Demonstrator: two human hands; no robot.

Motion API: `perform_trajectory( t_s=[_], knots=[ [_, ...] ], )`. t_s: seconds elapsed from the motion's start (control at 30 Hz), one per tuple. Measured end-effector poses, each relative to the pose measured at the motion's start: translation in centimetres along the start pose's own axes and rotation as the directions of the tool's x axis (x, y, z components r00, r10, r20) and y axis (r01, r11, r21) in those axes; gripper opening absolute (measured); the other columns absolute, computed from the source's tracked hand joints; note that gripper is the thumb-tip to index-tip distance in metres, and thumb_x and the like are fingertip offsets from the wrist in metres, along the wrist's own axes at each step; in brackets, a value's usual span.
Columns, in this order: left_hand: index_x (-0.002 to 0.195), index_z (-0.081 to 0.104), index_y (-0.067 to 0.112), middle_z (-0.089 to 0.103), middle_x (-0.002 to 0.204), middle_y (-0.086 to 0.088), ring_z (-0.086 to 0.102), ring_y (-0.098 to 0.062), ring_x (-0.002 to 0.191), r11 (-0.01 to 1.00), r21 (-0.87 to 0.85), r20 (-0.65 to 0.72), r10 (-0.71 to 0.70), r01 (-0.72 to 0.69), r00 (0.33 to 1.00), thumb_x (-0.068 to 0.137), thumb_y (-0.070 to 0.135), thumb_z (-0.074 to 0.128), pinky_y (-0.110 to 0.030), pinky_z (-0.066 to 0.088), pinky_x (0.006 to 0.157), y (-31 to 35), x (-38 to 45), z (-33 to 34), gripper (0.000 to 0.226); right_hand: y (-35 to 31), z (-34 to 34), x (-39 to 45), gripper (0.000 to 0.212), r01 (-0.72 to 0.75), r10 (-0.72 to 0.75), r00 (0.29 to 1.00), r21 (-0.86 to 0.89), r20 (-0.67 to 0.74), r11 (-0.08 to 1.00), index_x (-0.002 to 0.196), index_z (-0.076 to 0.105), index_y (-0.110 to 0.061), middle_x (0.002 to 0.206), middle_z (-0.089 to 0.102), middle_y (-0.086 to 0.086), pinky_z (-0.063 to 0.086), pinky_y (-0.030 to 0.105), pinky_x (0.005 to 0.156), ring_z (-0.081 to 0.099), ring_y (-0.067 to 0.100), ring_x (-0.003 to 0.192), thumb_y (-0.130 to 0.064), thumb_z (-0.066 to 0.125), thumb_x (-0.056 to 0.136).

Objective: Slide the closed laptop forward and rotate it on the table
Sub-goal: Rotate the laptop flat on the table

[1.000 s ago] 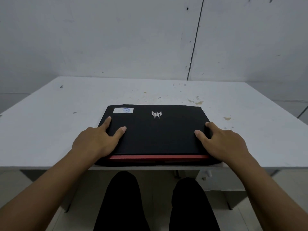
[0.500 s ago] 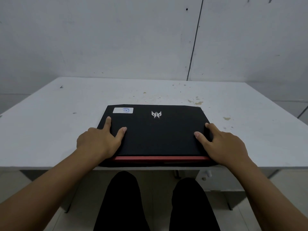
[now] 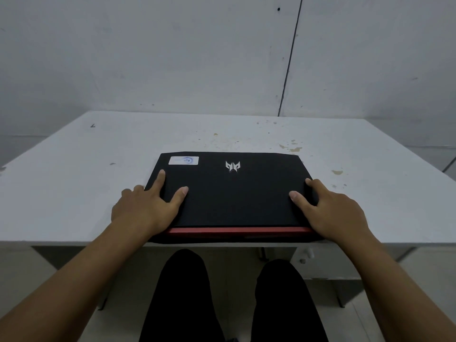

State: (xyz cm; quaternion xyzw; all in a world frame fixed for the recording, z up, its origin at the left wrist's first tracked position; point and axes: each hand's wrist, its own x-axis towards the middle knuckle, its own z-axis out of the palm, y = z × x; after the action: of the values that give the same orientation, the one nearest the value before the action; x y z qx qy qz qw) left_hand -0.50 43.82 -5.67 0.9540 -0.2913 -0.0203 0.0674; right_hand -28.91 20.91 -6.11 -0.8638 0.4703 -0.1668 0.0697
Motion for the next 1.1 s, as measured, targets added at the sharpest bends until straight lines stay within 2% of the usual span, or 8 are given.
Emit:
perform_trajectory(
  t_s=[0.17,0.3,0.47,0.67,0.9,1.03,1.1],
  knots=[
    [0.162,0.004,0.041,0.037,0.15,-0.011,0.042,-0.037,0.131,1.0,-0.016,-0.002,0.011,-0.011,1.0,0.077,0.092,0.003,-0.047,0.041,0.097,0.2,-0.9,-0.5,0.098,0.2,0.1,0.0,0.078,0.004,-0.005,1.0,0.024,0.008,1.0,0.148,0.039,-0.034,0.113,0.069,0.001,0.037,0.035,0.069,0.063,0.027,0.099,-0.081,0.025,0.087],
    [0.161,0.012,0.039,0.041,0.139,-0.02,0.04,-0.037,0.127,0.999,0.013,-0.143,-0.046,0.048,0.989,0.074,0.094,-0.004,-0.048,0.034,0.101,1.7,-4.2,1.0,0.104,0.1,0.2,-0.1,0.077,-0.005,0.005,1.0,0.031,0.016,1.0,0.15,0.036,-0.035,0.117,0.068,0.001,0.037,0.036,0.069,0.063,0.028,0.102,-0.08,0.025,0.088],
    [0.154,0.037,0.036,0.048,0.126,-0.019,0.044,-0.036,0.117,0.993,-0.086,-0.266,-0.102,0.082,0.958,0.084,0.088,0.013,-0.05,0.034,0.096,2.5,-4.8,1.6,0.091,-0.2,0.1,-0.5,0.075,-0.035,0.035,0.998,-0.003,0.044,0.999,0.153,0.03,-0.039,0.116,0.066,0.002,0.038,0.036,0.069,0.061,0.027,0.104,-0.078,0.023,0.09],
    [0.149,0.046,0.038,0.049,0.122,-0.016,0.046,-0.036,0.113,0.991,-0.127,-0.293,-0.069,0.032,0.954,0.083,0.087,0.02,-0.05,0.035,0.095,1.7,-2.8,1.7,0.086,-1.4,0.0,-1.6,0.074,-0.063,0.064,0.998,-0.093,0.012,0.994,0.156,0.026,-0.036,0.106,0.066,0.005,0.039,0.035,0.067,0.062,0.026,0.098,-0.074,0.015,0.093],
    [0.146,0.048,0.041,0.049,0.122,-0.013,0.047,-0.034,0.115,0.982,-0.169,-0.261,0.038,-0.084,0.965,0.085,0.081,0.036,-0.049,0.036,0.097,0.6,1.4,0.8,0.074,-3.2,0.8,-3.6,0.076,-0.128,0.125,0.991,-0.092,-0.043,0.987,0.156,0.027,-0.028,0.099,0.064,0.005,0.043,0.035,0.068,0.062,0.027,0.091,-0.07,0.016,0.094],
    [0.15,0.045,0.041,0.044,0.137,-0.014,0.043,-0.034,0.125,0.981,-0.182,-0.251,0.018,-0.066,0.968,0.086,0.082,0.033,-0.051,0.031,0.104,0.7,1.2,0.8,0.077,-3.0,0.6,-3.2,0.071,-0.117,0.116,0.993,-0.029,-0.022,0.993,0.146,0.036,-0.028,0.103,0.06,0.003,0.04,0.033,0.065,0.055,0.022,0.081,-0.073,0.024,0.092],
    [0.154,0.039,0.039,0.031,0.151,-0.016,0.033,-0.039,0.136,0.97,-0.242,-0.207,-0.054,0.003,0.977,0.085,0.085,0.029,-0.055,0.025,0.11,1.1,0.3,0.9,0.084,-2.8,0.5,-1.8,0.07,-0.108,0.108,0.994,0.012,0.018,0.994,0.139,0.038,-0.029,0.111,0.049,0.007,0.041,0.037,0.068,0.053,0.027,0.087,-0.076,0.029,0.089]
  ],
)
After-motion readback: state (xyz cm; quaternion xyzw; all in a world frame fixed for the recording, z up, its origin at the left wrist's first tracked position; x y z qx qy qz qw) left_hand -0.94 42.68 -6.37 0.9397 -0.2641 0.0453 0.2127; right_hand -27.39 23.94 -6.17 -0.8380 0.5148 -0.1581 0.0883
